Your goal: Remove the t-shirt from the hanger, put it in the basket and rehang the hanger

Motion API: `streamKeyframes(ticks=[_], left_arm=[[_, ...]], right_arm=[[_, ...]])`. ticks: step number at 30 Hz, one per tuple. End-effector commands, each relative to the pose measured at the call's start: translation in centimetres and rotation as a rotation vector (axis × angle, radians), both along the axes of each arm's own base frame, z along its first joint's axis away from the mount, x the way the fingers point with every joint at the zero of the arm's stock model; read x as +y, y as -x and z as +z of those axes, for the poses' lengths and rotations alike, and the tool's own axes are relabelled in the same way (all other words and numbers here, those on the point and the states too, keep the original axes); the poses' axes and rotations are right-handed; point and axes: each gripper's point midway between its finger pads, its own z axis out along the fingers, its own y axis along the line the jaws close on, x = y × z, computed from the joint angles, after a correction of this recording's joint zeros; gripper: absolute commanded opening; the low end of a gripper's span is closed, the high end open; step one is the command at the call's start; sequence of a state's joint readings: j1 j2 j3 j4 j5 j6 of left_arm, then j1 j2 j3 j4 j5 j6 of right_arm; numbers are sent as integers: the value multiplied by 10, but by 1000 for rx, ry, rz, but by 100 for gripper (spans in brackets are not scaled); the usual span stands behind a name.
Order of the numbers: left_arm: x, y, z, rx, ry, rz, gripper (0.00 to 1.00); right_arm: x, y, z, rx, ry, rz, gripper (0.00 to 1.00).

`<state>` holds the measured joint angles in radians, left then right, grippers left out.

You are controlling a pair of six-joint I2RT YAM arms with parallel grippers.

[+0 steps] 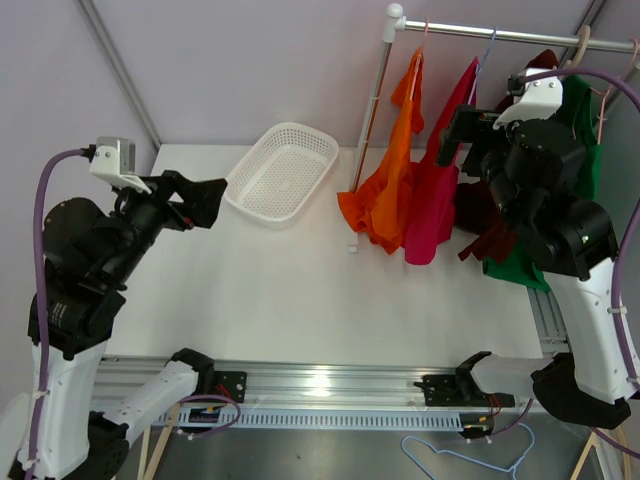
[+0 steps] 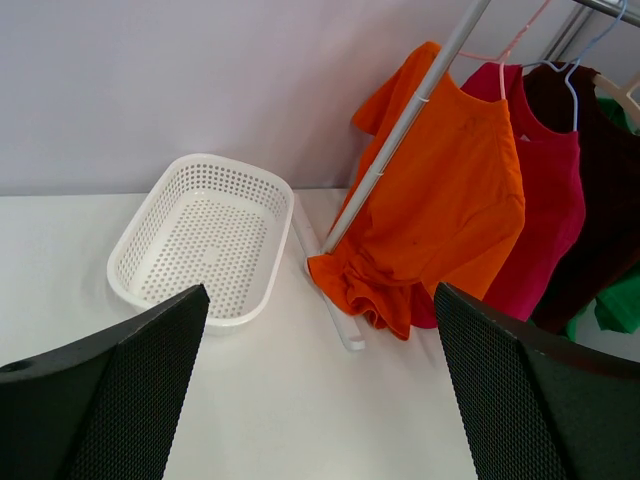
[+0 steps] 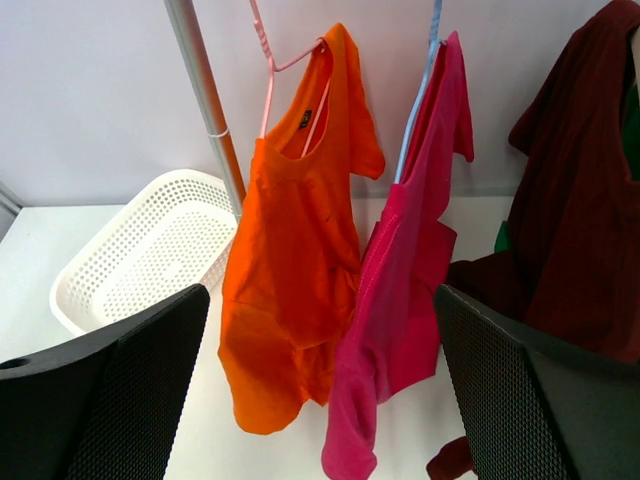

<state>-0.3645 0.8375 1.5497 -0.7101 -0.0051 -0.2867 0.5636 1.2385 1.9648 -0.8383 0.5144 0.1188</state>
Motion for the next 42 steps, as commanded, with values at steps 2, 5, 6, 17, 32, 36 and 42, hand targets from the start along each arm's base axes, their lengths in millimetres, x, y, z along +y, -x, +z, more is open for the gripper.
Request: streamKeyframes(ticks=[2, 5, 6, 17, 32, 36, 42], left_arm=[[-15, -13, 3, 4, -8, -50, 100], [-23, -28, 4, 36, -20, -58, 99], [-27, -30, 9, 29, -21, -67, 99], [-54, -73, 38, -2, -34, -69, 99], [-52, -81, 47, -56, -51, -44, 100], [-52, -83, 45, -56, -56, -35, 99], [-53, -87, 42, -52, -62, -32, 99]], right_arm=[[8, -5, 17, -51, -31, 26, 99], [16, -38, 6, 16, 5, -30, 100], [14, -40, 21, -6, -6, -34, 99], [51, -148, 14, -76, -24, -26, 82], [48, -218, 11, -169, 6, -90, 71], [45, -228, 6, -166, 11, -107, 71], [48, -243, -8, -150, 12, -99, 49]])
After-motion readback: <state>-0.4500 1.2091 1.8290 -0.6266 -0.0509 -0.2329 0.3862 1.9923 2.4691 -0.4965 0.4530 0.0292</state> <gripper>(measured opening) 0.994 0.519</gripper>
